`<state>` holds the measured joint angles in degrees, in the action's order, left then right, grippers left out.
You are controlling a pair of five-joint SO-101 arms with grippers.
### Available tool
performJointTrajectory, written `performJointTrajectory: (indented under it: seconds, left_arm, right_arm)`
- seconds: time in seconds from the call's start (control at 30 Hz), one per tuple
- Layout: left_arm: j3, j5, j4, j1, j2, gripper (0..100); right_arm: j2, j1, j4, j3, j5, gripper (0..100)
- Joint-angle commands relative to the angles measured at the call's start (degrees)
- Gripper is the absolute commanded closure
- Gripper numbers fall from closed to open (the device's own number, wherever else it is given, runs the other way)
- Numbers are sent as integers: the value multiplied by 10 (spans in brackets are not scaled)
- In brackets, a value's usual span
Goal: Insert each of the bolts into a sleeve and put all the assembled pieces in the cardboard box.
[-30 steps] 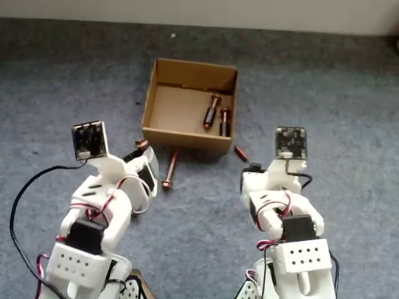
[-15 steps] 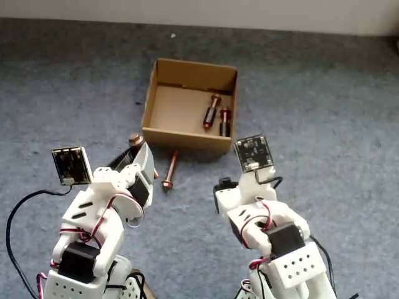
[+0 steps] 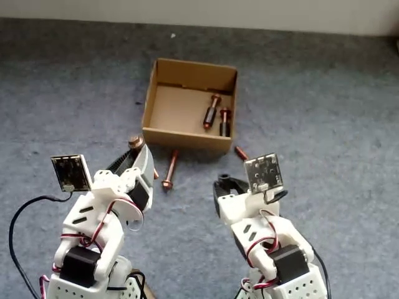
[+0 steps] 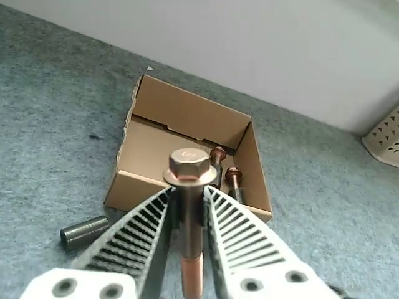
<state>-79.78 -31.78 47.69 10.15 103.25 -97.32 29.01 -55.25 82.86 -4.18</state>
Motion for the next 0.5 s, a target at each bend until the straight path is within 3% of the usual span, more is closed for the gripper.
performJointTrajectory:
  seconds: [0.0,0.2,0.47]
  left_arm:
    - [9,5,-4,36,9,994]
    - [46,5,-4,82,10,994]
    - [95,5,-4,115,9,994]
  right_arm:
    - [-65,7,59,49,5,990]
    - [-77,29,138,150,6,991]
    - [-79,145,190,172,6,993]
